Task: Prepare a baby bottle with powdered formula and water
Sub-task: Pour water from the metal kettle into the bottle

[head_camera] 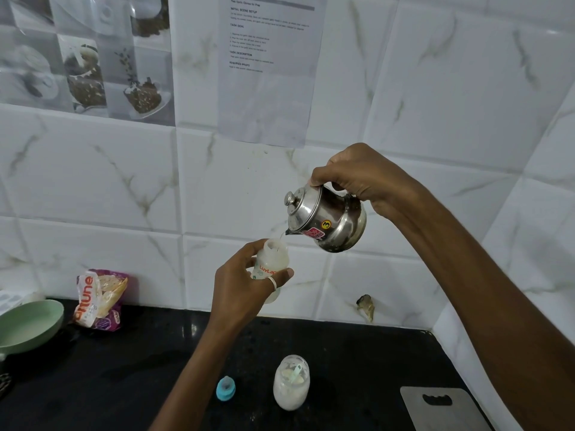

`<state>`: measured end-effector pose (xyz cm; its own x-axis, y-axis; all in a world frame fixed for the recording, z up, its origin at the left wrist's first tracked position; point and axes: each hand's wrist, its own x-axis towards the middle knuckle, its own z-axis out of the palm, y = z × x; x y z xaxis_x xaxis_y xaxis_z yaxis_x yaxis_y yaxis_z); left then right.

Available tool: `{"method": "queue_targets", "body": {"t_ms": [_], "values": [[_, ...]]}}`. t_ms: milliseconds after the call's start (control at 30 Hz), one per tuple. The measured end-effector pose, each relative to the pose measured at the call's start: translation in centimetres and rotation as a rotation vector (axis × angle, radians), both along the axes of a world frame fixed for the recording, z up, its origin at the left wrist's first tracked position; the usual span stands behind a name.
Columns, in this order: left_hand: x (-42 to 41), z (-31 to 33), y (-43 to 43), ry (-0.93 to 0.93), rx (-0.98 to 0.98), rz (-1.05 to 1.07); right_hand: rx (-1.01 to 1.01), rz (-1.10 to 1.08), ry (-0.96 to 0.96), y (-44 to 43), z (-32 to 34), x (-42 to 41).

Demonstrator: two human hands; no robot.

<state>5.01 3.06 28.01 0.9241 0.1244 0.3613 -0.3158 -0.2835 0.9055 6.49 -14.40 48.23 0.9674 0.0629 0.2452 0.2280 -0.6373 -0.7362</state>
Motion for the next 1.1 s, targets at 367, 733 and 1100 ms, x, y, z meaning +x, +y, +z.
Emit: {"method": "queue_targets", "body": {"t_ms": [367, 733, 1100], "values": [[0.02, 0.05, 0.02, 0.009, -0.023, -0.009, -0.01, -0.002, 0.002, 0.22, -0.03, -0.11], [-0.08, 0.06, 0.19, 0.003, -0.026, -0.015, -0.026, -0.003, 0.003, 0.28, 0.29, -0.47], [-0.32, 0.09, 0.14, 0.0, -0.024, -0.013, -0.038, -0.001, -0.003, 0.54, 0.35, -0.84]]}}
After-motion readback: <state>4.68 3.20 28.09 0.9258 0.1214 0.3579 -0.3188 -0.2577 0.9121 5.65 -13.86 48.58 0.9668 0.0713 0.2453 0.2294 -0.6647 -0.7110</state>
